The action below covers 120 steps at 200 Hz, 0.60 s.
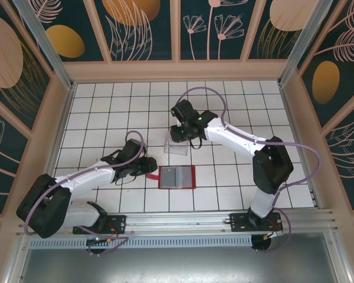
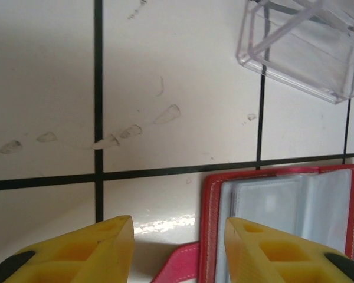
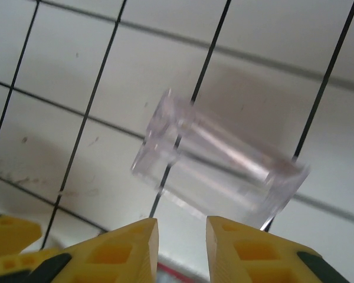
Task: Take the credit cards out of the card holder
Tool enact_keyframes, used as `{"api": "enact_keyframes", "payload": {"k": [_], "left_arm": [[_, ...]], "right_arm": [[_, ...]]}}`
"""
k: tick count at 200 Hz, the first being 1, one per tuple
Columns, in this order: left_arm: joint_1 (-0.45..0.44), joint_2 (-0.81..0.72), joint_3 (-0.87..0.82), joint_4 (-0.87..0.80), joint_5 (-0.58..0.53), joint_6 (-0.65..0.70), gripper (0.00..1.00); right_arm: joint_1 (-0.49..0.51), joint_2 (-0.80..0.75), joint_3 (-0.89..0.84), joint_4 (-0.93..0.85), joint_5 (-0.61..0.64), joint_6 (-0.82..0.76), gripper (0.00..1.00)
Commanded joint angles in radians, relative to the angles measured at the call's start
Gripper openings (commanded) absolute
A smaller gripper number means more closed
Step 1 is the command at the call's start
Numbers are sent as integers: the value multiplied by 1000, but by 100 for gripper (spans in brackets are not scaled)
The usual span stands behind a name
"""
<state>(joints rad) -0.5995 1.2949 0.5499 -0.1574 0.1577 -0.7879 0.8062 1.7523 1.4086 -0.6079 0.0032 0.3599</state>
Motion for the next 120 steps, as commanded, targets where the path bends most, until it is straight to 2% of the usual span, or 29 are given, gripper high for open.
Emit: {"api": "enact_keyframes", "payload": {"k": [1, 61, 120], "left_arm": [[35, 10, 21, 19, 33, 51, 46], [155, -46, 3, 30, 56, 69, 46], [198, -133, -8, 20, 11, 68, 46]], "right_arm": [[50, -47, -45, -78, 16, 203, 29], [188, 6, -69, -131, 17, 335, 32], [276, 144, 3, -171, 17, 388, 37]]}}
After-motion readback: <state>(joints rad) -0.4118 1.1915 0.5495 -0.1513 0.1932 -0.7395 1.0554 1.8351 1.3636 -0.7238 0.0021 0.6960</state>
